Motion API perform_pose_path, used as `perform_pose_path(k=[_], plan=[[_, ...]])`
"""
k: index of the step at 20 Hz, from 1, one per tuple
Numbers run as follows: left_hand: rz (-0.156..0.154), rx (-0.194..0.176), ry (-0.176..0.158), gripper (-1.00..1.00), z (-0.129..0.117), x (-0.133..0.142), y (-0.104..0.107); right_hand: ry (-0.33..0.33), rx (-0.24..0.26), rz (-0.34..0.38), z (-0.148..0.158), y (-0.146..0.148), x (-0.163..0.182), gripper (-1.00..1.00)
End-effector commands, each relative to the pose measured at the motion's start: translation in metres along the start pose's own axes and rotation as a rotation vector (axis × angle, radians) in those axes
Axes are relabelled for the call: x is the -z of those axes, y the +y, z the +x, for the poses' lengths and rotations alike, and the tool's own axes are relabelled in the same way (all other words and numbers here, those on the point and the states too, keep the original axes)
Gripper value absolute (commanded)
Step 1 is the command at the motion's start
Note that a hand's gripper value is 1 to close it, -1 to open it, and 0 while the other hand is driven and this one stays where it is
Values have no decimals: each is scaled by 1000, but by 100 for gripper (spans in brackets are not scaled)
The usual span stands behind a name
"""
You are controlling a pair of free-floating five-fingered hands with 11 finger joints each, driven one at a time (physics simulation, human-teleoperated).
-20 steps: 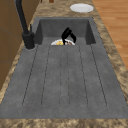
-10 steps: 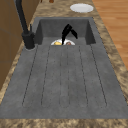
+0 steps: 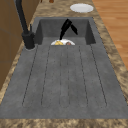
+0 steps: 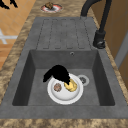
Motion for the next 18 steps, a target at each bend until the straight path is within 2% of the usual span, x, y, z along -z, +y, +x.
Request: perform_pose_path(k=[1, 2, 3, 4, 5, 6, 8, 9, 10, 11, 18], plan=[[0, 0, 0, 0, 0, 0, 0, 11, 9, 26, 2, -2, 1, -100], [0, 0, 0, 0, 0, 0, 0, 28, 7, 25, 5, -1, 1, -100], [0, 0, 0, 0, 0, 0, 0, 5, -3, 10, 2, 0, 0, -100], [0, 0, 0, 0, 0, 0, 0, 4, 3, 25, 0, 11, 3, -100], [0, 0, 0, 0, 0, 0, 0, 18, -11, 34, 13, 14, 5, -100], [0, 0, 0, 0, 0, 0, 0, 18, -23, -8, 7, 6, -1, -100], [0, 0, 0, 0, 0, 0, 0, 1, -9, -24, 9, 7, -8, -100], [0, 0, 0, 0, 0, 0, 0, 8, 16, -46, 16, 9, -18, -100], [0, 0, 0, 0, 0, 0, 0, 14, 61, -54, 18, 9, -24, -100], [0, 0, 0, 0, 0, 0, 0, 17, 80, -64, 19, 8, -30, -100], [0, 0, 0, 0, 0, 0, 0, 28, 90, -122, 26, -4, -54, -100]])
